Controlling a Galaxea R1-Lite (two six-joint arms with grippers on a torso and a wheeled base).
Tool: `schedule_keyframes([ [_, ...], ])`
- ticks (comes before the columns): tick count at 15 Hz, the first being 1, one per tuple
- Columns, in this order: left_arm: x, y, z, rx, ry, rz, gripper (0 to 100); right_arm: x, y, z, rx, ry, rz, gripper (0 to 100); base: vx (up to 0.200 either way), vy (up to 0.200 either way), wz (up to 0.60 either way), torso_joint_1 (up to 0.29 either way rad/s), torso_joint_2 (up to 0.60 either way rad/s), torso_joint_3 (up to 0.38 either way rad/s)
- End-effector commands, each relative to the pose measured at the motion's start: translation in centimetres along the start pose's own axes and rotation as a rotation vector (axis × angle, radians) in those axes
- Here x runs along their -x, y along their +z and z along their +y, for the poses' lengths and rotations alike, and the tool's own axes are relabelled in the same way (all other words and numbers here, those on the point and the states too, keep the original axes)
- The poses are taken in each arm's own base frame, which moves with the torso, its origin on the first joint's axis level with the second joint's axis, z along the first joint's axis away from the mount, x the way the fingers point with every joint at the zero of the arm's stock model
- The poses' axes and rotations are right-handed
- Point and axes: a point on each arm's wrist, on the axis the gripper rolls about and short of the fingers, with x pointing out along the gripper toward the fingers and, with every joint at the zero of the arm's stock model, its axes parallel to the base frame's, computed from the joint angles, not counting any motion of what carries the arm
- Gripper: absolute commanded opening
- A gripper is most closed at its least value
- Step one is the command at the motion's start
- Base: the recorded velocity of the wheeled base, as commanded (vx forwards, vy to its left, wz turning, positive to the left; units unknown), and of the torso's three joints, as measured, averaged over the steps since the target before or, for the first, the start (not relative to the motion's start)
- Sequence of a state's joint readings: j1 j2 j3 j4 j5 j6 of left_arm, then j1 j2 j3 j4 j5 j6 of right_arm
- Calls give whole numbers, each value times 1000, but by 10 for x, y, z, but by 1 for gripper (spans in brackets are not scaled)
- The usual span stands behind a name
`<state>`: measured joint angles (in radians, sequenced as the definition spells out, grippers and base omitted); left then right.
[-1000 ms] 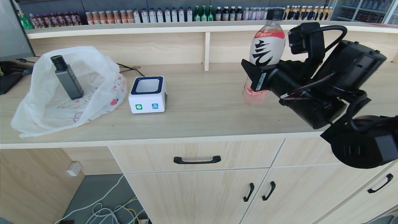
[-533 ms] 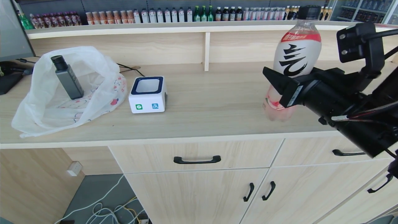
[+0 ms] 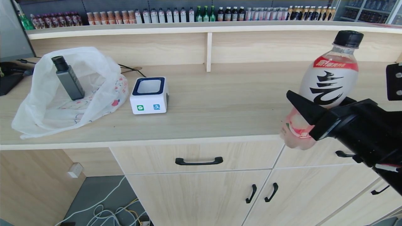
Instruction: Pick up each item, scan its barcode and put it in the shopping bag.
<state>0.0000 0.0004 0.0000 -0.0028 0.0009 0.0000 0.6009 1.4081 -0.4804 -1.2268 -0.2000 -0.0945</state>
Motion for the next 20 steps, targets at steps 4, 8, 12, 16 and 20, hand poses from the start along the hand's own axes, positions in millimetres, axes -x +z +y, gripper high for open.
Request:
schedule_keyframes([
  [4,0,0,0,0,1,-1,100,32,-14,27,-4,107,-9,0,0,0,0,0,0,0],
  [8,0,0,0,0,1,-1,100,60,-33,22,35,119,47,0,0,0,0,0,0,0],
  [12,0,0,0,0,1,-1,100,71,-34,34,157,208,47,0,0,0,0,0,0,0],
  [16,0,0,0,0,1,-1,100,64,-42,48,343,266,52,0,0,0,0,0,0,0],
  [20,0,0,0,0,1,-1,100,61,-46,69,515,359,19,0,0,0,0,0,0,0],
])
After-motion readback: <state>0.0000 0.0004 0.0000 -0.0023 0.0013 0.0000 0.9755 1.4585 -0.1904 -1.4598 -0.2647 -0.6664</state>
